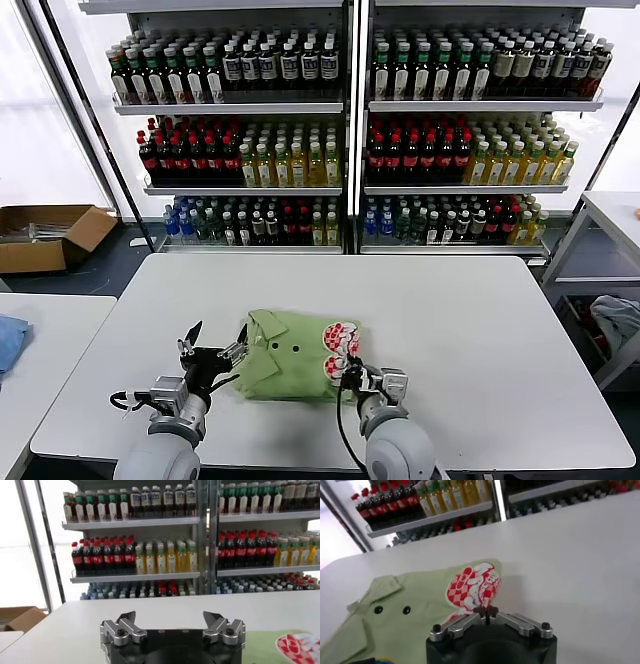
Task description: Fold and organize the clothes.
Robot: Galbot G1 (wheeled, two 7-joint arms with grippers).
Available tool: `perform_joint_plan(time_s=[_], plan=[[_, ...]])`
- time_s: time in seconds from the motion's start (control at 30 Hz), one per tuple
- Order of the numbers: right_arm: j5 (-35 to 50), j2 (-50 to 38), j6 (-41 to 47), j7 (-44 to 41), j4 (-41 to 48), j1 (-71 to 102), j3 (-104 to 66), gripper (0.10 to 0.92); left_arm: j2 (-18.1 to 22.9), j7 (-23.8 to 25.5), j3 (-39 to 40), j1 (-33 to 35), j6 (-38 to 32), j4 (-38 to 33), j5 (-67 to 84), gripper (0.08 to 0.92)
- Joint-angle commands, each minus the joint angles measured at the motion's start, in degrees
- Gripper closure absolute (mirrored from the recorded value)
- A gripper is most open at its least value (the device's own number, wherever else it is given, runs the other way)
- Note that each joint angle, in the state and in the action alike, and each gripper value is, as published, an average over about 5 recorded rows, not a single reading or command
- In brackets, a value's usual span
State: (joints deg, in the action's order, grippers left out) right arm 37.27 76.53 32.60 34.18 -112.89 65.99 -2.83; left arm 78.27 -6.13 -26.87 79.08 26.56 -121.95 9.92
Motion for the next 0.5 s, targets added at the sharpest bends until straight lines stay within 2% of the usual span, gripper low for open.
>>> perform_joint_plan(time_s=[0.03,0.3,0.5], plan=[[-5.3,-10.8,0.5,-3.6,0.3,-0.9,-7.2,0.907,1.0,0.0,0.2,0.5,-0.2,-0.3,-0.4,0.177],[-18.0,-12.4,-0.9,-6.5,4.5,0.1,-11.5,0.901,2.2,0.0,1.6,0.9,-0.2,-0.2,-1.3,0.177],[-21.5,-11.3,-5.2,-8.4,-3.8,5.8,-11.9,0.764,2.6,0.4,2.1,2.2,-0.3,-0.6,-2.4,0.177]])
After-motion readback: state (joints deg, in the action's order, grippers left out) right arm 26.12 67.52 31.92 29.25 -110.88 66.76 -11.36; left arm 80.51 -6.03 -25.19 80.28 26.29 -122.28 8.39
